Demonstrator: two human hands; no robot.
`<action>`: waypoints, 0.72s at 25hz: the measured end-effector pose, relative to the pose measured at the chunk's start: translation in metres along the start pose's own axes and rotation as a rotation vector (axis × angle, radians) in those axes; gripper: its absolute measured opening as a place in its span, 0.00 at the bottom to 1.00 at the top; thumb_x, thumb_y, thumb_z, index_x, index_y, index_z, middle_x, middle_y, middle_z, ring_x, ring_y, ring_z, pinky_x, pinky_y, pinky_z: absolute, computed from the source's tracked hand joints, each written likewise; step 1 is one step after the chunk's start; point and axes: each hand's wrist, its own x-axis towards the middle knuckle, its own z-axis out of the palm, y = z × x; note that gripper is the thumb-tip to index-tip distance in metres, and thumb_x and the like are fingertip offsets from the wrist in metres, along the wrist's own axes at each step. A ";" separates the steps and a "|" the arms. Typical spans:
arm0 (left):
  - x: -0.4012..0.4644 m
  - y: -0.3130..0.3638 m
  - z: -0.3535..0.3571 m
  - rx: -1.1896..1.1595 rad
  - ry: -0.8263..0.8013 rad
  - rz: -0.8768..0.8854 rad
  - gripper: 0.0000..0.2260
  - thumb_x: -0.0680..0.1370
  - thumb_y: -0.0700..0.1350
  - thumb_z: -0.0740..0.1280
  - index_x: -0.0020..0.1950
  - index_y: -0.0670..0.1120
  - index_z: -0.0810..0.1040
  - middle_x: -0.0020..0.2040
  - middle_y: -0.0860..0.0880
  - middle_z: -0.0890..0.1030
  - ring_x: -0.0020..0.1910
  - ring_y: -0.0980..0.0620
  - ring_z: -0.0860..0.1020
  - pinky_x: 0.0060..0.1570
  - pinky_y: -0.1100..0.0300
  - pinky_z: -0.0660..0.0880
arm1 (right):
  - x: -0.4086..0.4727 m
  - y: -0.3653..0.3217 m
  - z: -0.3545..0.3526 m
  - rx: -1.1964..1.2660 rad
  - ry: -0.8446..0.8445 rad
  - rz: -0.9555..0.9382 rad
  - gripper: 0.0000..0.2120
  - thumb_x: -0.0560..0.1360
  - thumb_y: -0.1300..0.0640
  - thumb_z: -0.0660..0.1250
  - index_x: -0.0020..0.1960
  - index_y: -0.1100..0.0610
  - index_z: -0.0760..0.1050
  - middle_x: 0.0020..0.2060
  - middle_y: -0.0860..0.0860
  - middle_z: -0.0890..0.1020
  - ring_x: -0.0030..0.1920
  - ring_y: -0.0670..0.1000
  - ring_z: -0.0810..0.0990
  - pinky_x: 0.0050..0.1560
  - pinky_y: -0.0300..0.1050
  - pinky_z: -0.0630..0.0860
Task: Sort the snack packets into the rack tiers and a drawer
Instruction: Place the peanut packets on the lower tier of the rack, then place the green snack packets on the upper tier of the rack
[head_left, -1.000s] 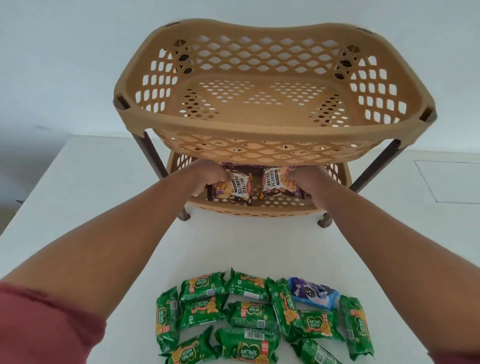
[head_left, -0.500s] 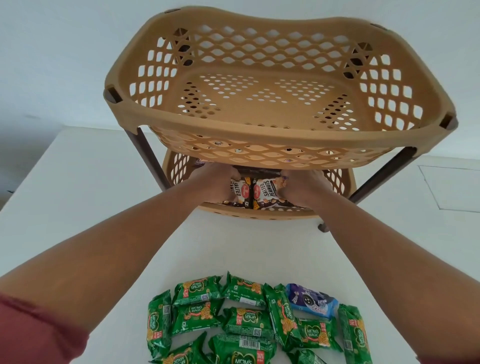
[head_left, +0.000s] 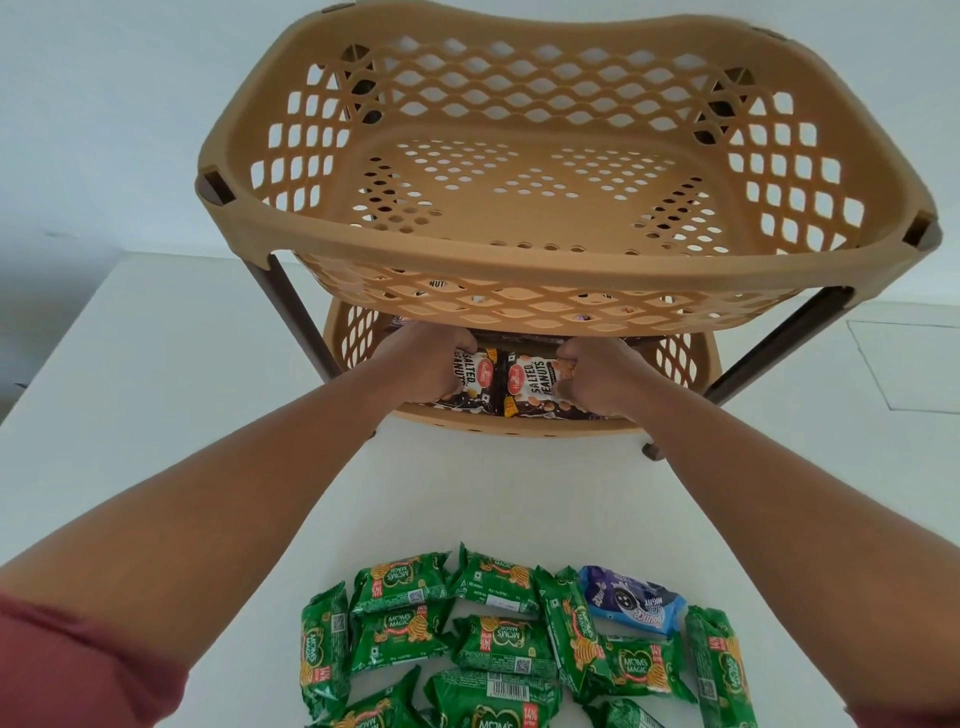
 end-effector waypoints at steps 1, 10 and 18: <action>0.000 -0.001 0.000 -0.003 -0.002 -0.001 0.28 0.75 0.47 0.75 0.74 0.55 0.73 0.70 0.45 0.75 0.64 0.43 0.75 0.50 0.54 0.74 | 0.000 0.000 0.000 0.001 -0.004 0.004 0.22 0.78 0.50 0.71 0.70 0.53 0.74 0.61 0.56 0.80 0.52 0.55 0.76 0.45 0.47 0.75; -0.009 -0.001 -0.014 -0.047 0.091 0.043 0.33 0.75 0.50 0.75 0.76 0.49 0.67 0.68 0.44 0.76 0.49 0.49 0.77 0.44 0.58 0.72 | -0.017 -0.008 -0.006 0.014 0.105 -0.050 0.22 0.82 0.46 0.61 0.73 0.55 0.69 0.65 0.56 0.78 0.61 0.59 0.78 0.58 0.57 0.78; -0.087 0.009 -0.004 -0.292 0.437 0.200 0.18 0.77 0.51 0.71 0.67 0.51 0.78 0.67 0.51 0.79 0.67 0.49 0.74 0.64 0.52 0.70 | -0.098 -0.024 0.001 0.298 0.350 -0.326 0.21 0.81 0.50 0.64 0.72 0.55 0.73 0.68 0.52 0.79 0.66 0.53 0.78 0.59 0.45 0.72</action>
